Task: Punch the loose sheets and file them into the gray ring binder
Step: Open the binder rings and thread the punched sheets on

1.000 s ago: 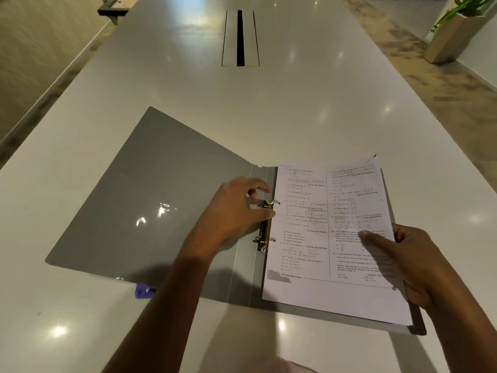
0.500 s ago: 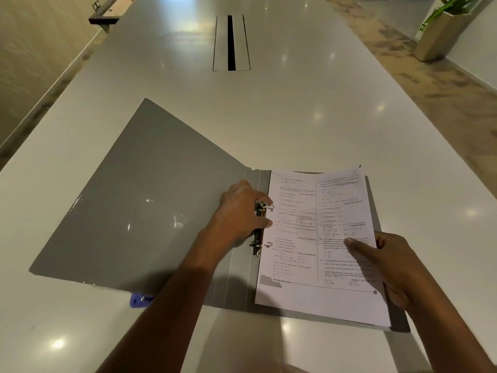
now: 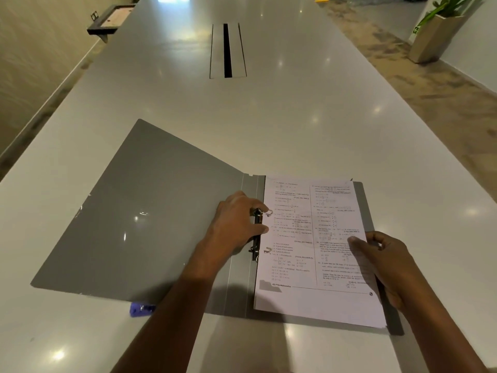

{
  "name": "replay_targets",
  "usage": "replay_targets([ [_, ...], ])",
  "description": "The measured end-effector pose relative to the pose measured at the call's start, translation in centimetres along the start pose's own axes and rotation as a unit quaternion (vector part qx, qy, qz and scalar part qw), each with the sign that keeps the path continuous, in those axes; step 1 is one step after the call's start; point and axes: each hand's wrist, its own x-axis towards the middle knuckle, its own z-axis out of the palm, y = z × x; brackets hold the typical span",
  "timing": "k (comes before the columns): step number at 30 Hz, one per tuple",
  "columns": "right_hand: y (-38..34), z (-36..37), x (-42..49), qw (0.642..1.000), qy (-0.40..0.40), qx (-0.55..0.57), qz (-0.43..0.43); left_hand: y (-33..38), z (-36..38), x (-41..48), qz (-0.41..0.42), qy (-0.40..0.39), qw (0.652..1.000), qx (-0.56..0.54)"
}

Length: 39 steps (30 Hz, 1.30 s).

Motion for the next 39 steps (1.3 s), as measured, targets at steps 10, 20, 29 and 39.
replay_targets([
  [10,-1.4,0.0,2.6,0.997,0.011,-0.037,-0.069,-0.4,0.6,0.2,-0.036,0.038,0.997,-0.058],
  [20,-4.1,-0.8,7.4,0.979,-0.005,-0.157,-0.128,0.8,2.2,-0.1,-0.066,0.109,0.99,-0.062],
  [29,-7.2,6.8,3.4,0.929,-0.031,-0.187,-0.317,0.6,1.8,-0.7,-0.086,0.146,0.969,-0.177],
  [39,-6.7,13.5,4.8,0.913,-0.086,-0.158,-0.366,-0.6,2.1,-0.7,-0.08,0.216,0.952,-0.203],
])
